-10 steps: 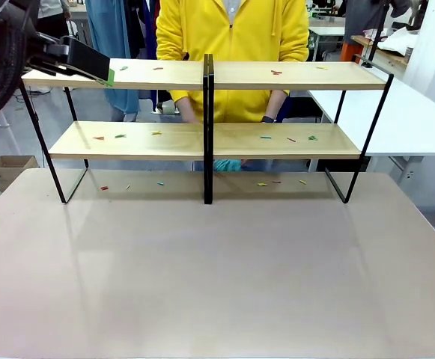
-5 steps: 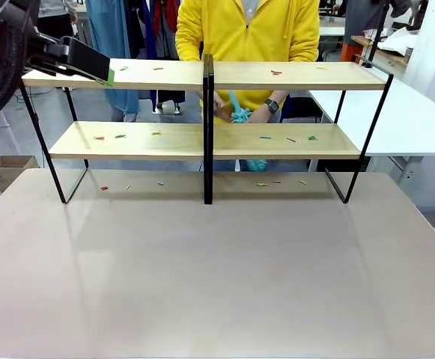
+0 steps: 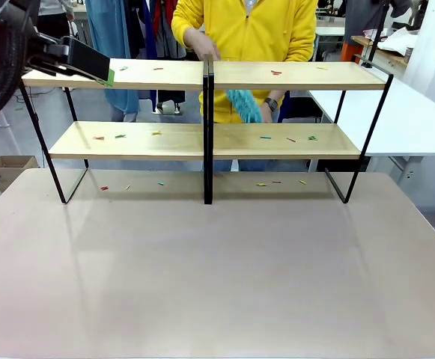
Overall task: Clean the shelves.
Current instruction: Clean a randomly selected level of the Shelf with the Duster.
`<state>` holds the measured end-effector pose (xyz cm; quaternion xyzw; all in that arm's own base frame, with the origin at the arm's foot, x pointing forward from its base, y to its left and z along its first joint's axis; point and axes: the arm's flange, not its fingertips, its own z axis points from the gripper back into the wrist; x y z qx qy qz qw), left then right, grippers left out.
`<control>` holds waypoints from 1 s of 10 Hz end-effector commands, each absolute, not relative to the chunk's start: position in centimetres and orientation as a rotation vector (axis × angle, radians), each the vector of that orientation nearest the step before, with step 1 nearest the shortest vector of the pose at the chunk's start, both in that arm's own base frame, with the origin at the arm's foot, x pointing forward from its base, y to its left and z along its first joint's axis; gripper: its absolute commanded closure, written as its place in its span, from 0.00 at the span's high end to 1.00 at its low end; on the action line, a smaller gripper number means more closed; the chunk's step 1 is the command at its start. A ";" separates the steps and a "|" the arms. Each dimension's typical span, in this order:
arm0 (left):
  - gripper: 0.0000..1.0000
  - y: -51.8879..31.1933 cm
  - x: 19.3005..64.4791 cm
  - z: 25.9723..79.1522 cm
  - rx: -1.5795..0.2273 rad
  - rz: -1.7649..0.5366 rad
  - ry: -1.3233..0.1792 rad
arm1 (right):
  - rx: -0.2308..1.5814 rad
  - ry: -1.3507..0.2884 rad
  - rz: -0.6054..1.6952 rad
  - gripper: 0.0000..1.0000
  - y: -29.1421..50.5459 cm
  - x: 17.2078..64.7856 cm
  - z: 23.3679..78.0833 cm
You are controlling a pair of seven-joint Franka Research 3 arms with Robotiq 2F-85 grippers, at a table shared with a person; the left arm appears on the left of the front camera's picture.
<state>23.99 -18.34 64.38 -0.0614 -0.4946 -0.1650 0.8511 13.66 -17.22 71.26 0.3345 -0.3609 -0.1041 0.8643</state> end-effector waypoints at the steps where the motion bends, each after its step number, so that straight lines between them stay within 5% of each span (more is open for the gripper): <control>1: 1.00 -18.2 23.9 64.2 -0.128 -0.344 -1.042 | 0.605 -0.486 0.182 0.12 -11.7 16.4 68.9; 3: 1.00 -18.2 23.9 64.2 -0.128 -0.344 -1.042 | 0.431 -0.153 0.448 0.12 -7.6 16.8 65.9; 6: 1.00 -18.2 23.9 64.2 -0.128 -0.344 -1.042 | 0.355 -0.123 0.598 0.12 -5.6 14.8 66.9; 7: 1.00 -18.2 23.9 64.2 -0.128 -0.344 -1.042 | 0.516 -0.134 0.356 0.12 -4.4 16.2 64.6; 10: 1.00 -18.2 23.9 64.2 -0.128 -0.344 -1.042 | 0.457 -0.086 0.447 0.12 -4.4 15.4 65.1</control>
